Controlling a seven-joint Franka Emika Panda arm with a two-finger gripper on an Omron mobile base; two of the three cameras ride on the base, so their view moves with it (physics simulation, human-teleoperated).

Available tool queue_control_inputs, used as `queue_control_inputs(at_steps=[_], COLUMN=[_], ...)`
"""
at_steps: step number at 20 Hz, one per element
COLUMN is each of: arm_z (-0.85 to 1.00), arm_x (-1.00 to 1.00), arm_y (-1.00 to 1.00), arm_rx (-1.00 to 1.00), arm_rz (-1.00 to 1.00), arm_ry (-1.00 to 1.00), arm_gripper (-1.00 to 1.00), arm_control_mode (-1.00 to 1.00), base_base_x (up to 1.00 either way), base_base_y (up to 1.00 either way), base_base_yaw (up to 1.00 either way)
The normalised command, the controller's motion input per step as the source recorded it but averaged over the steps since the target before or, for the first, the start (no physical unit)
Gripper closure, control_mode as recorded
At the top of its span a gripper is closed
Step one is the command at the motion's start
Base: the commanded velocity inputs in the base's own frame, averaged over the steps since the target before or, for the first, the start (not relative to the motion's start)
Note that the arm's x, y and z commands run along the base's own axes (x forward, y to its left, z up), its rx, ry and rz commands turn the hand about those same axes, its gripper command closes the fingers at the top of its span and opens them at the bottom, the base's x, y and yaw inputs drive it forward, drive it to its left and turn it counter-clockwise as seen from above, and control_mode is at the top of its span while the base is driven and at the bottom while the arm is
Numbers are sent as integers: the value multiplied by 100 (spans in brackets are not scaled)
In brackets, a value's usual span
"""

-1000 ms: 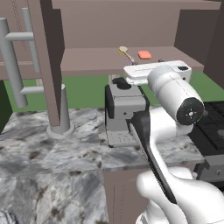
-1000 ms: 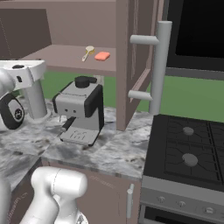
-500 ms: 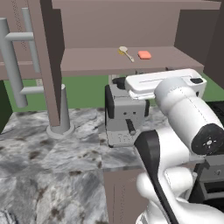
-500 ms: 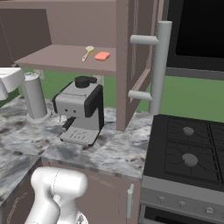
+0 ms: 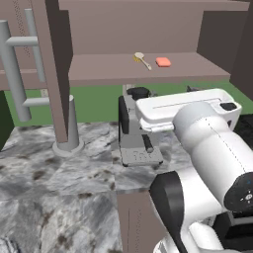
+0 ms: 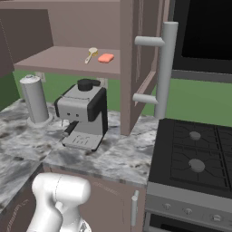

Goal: Pick up the dish brush and bar soap from the sink, and place them back in the cabinet, and close the cabinet doors.

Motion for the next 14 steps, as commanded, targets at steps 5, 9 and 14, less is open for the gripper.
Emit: queue_control_inputs(at_steps=[5, 9, 14], arm_z=[0, 0, -1], arm_x=[-59, -63, -45], arm_y=[24, 15, 24], arm_rx=[0, 0, 0], arm_rz=[1, 1, 1], arm_ry=[1, 0, 0], arm_gripper=[-100, -100, -100], arm_control_mode=[-100, -100, -100], base_base_x=[0, 0, 0], base_base_y=[0, 0, 0], base_base_yaw=[0, 0, 0])
